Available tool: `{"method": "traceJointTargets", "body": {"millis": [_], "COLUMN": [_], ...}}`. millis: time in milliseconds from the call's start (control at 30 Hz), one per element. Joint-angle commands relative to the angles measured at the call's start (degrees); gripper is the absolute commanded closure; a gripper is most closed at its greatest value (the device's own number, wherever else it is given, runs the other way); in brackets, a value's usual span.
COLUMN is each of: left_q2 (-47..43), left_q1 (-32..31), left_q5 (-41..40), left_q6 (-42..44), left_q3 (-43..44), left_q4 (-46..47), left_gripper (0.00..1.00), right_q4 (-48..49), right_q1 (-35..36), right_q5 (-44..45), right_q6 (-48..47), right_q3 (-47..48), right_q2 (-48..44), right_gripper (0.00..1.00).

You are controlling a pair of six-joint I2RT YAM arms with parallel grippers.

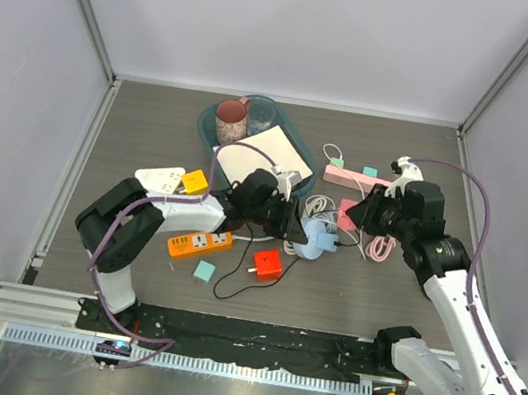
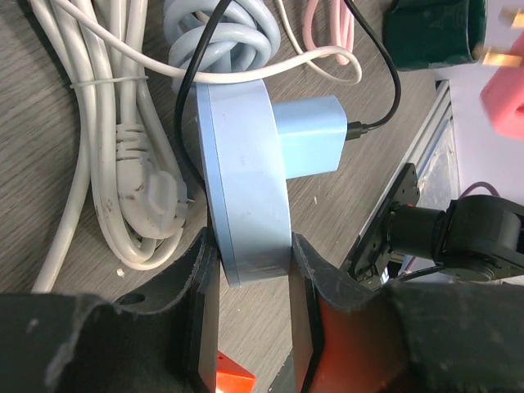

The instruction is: Pull the plug off the socket

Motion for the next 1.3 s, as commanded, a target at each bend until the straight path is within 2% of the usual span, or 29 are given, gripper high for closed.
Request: {"method": "traceJointTargets", "body": {"millis": [0,67,167,400,500,567,1267], "left_q2": [-0.53,-0.88,-1.50,-4.22,-4.93,-4.93,-7.48], "left_q1": [-0.05,-0.06,-0.06,-0.14,-0.14,-0.14,-0.49], "left_q5": [3.43,3.96,5.45,7.57,6.95,7.39,7.13], "left_q6": [-1.45,-1.71,-2.94,-4.61,-4.52,-4.61,-4.70], "left_q3": [1.38,1.03,0.59,-1.43,-2.84,-3.36,-5.91], "left_q4": [4.33,4.77,5.82,7.68,7.67,7.67,6.44], "left_gripper": [1.00,1.00,1.00,1.00,1.00,1.00,1.00], "right_q4": [2.57,3.27,4.68,10.39,13.29,15.66,29.55], "right_q1": [-0.13,-0.04,-0.13,-2.94,-5.13,-6.80,-10.06], "right_q5": [11.24,19.04,24.68,26.90,26.55,22.97,15.39], "right_q6": [4.18,5.16,5.33,7.00,9.36,10.69,13.59], "right_q3": [3.63,4.42,5.57,3.11,0.65,-1.37,-10.95], "right_q2": [0.97,1.85,4.83,10.63,12.74,14.41,23.03], "right_gripper": [0.99,0.99,0.99,0.99,0.99,0.99,0.89]}}
